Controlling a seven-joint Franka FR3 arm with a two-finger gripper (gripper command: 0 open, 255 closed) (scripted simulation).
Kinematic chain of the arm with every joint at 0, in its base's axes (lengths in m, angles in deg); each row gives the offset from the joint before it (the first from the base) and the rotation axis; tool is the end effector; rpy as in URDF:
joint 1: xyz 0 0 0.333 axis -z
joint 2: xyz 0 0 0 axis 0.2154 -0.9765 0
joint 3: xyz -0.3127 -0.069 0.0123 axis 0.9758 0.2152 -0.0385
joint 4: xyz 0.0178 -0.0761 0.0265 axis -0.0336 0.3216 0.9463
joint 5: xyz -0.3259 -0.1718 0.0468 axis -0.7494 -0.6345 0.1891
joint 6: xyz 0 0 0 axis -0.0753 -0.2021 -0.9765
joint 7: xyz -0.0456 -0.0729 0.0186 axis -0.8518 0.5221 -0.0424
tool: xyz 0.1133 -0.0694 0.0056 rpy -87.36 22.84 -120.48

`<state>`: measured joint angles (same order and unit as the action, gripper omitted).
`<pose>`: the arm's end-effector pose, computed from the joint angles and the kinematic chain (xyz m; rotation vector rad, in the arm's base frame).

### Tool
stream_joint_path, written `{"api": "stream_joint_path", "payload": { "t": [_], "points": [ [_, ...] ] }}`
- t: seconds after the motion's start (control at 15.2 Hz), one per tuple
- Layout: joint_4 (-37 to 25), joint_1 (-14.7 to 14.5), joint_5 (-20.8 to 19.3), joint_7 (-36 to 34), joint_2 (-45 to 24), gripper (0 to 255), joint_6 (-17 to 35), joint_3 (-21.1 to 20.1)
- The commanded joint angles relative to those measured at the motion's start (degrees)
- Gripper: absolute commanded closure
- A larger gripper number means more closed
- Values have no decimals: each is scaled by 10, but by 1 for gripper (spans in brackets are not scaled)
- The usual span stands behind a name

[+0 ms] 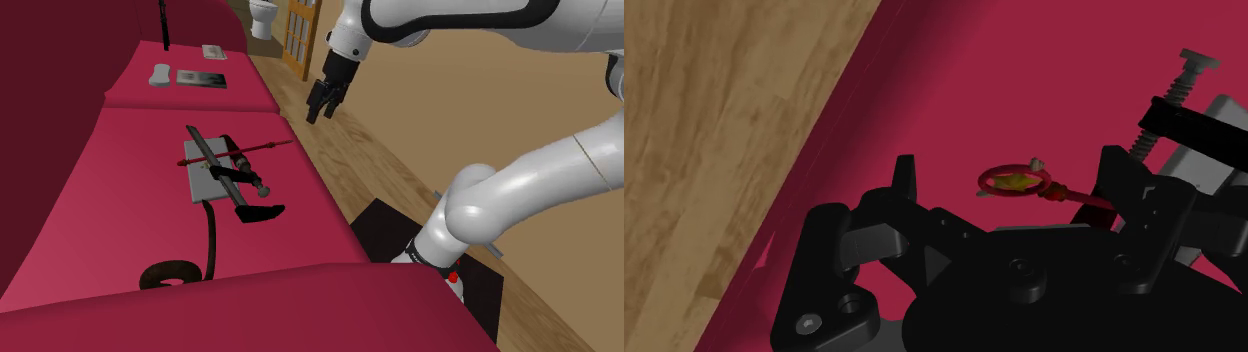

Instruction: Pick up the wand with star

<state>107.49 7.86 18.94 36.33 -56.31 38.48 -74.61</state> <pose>0.3704 0.0692 0.5132 -3.0010 -0.1529 -0.1501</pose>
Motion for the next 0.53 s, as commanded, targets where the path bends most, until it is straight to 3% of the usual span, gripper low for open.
{"api": "stream_joint_path", "payload": {
  "t": [0.0, 0.26, 0.46],
  "points": [
    [-7, -6, 12, 1, -39, 0, 38, -5],
    [-28, -19, 36, 3, -113, 0, 104, -15],
    [-19, -21, 40, 6, -125, 0, 125, -16]
  ]
}}
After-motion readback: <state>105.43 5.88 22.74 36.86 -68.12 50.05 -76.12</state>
